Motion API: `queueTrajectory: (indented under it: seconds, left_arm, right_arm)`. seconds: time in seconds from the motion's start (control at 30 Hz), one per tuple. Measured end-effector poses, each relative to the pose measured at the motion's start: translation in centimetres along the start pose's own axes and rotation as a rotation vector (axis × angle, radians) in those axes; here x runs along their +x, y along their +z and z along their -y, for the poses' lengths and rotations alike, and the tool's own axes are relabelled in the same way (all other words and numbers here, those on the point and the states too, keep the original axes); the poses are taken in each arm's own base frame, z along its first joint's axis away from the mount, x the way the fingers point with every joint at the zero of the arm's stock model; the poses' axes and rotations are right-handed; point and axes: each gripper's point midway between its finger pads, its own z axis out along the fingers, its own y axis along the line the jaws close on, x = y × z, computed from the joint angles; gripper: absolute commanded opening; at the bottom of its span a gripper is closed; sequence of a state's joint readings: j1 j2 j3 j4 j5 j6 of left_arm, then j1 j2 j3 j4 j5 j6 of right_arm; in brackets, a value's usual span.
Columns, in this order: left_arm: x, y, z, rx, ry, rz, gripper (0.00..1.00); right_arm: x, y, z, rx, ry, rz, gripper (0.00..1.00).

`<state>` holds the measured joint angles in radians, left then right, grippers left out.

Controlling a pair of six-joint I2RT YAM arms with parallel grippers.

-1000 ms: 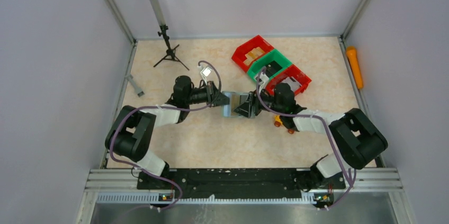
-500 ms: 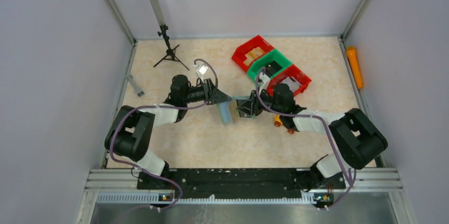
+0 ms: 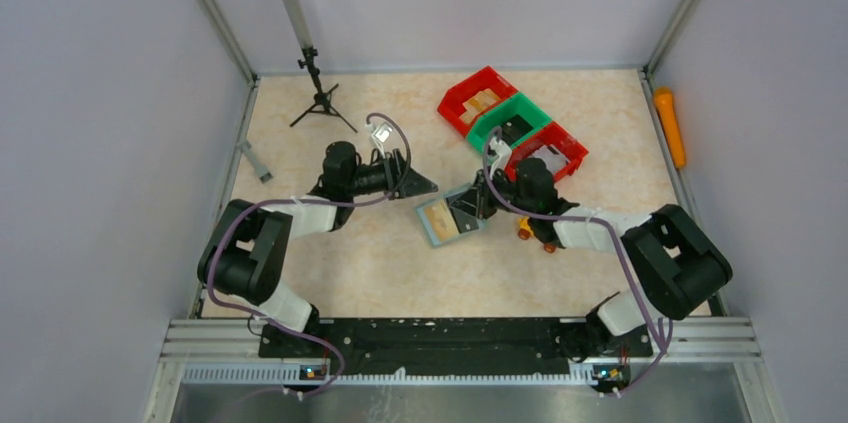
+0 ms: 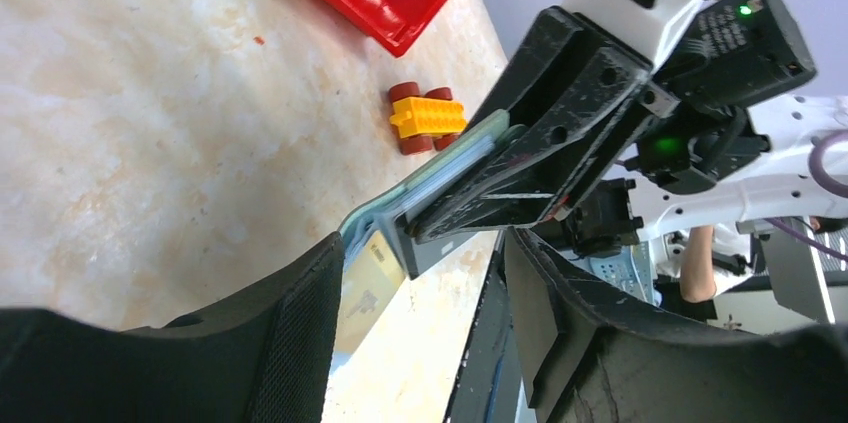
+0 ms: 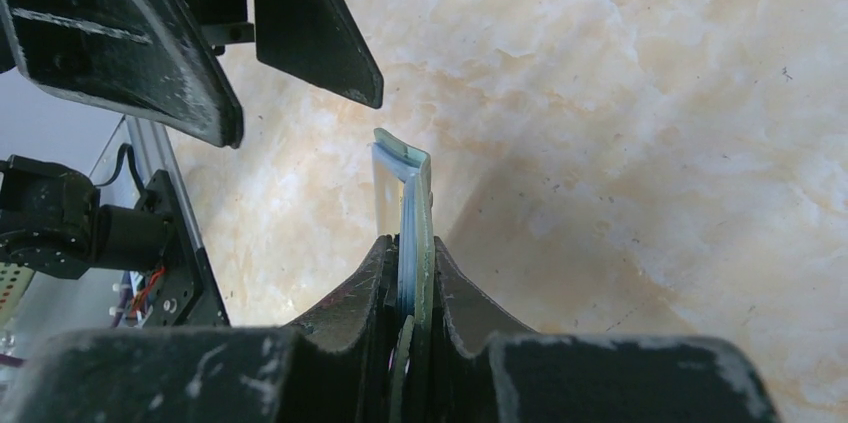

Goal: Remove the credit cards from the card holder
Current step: Remove the credit card from the card holder.

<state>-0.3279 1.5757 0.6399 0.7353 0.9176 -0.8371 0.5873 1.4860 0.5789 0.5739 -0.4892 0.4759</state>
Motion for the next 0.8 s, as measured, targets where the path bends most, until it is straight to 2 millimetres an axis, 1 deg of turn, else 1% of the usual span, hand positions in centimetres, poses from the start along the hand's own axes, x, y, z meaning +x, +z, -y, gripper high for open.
queueTrajectory:
  seconds: [0.13,0.2,0.27,0.37,0.6,0.8]
  left_arm:
    - [0.6,-0.1,-1.2,-0.053,-0.021,-0.011,0.78]
    - [0.8,-0.1,-1.8,-0.078,-0.029,-0.014,0.82]
    - [1.0,-0.2,-2.2,-0.098,-0.035,-0.017,0.84]
    - [0.8,-0.2,-2.7,-0.128,-0.027,-0.008,0.85]
    - [0.7,-0.4,-3.3,-0.17,-0.021,-0.008,0.85]
    - [0.8,0.1,-3.6,-0.156,-0.051,-0.036,0.8]
  right_arm:
    - [-0.3,-0.1,0.4,0.012,0.02,0.01,0.0]
    - [-0.7,-0.3,0.7,0.017,0.039,0.021,0.0]
    - [-1.4,-0.5,1.1,0.021,0.059,0.043,0.0]
    - [-1.9,-0.8,1.5,0.021,0.091,0.057,0.0]
    - [-2.5,-0.9,1.2,0.001,0.105,0.089,0.0]
    - [-2.3,-1.8,1.5,0.016,0.116,0.115,0.0]
